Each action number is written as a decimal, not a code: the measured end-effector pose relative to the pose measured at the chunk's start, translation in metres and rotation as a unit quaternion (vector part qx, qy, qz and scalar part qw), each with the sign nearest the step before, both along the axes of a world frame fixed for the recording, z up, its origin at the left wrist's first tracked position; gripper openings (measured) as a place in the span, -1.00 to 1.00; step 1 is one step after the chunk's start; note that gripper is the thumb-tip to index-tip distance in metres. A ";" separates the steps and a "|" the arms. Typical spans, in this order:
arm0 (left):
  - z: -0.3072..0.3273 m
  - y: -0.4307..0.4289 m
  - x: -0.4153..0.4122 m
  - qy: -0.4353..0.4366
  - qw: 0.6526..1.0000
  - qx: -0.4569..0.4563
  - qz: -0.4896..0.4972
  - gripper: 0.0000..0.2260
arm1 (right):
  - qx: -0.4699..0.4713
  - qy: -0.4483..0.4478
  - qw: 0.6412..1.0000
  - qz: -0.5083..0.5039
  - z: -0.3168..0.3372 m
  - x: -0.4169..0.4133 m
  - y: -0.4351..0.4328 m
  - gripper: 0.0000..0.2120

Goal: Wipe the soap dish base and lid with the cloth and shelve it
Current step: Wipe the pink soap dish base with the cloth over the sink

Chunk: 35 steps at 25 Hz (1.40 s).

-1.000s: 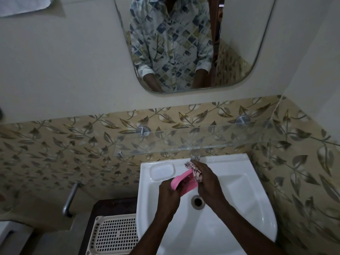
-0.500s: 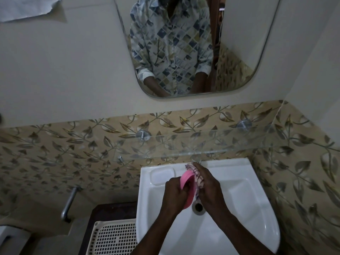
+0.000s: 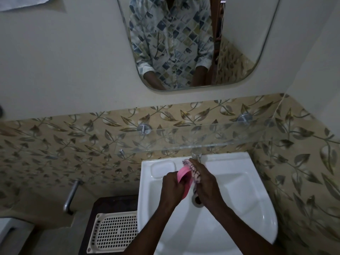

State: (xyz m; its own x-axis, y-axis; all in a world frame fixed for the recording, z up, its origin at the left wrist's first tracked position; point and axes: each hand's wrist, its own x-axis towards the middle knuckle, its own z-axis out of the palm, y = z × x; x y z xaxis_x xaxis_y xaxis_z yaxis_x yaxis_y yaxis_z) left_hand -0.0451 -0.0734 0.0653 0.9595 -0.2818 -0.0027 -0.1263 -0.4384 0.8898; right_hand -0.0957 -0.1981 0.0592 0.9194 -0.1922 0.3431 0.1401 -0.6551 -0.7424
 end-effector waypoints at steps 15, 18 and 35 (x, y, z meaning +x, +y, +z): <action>0.026 0.001 0.000 0.053 0.997 0.047 -0.036 -0.89 | -0.011 -0.103 0.995 -0.011 0.017 0.003 0.001 -0.63; 0.028 0.002 0.007 0.027 0.996 0.064 -0.047 -0.88 | -0.071 -0.110 0.991 0.012 0.013 0.001 0.010 -0.49; 0.008 0.019 -0.015 -0.011 0.998 -0.068 0.009 -0.85 | 0.003 -0.085 0.996 0.013 0.010 -0.016 0.026 -0.49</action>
State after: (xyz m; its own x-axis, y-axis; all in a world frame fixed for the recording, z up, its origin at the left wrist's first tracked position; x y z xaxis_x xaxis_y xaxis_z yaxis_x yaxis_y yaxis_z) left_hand -0.0604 -0.0546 0.0730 0.9640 -0.2602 0.0553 -0.1392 -0.3163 0.9384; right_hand -0.1121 -0.1720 0.0688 0.8528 -0.1713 0.4934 0.2812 -0.6454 -0.7102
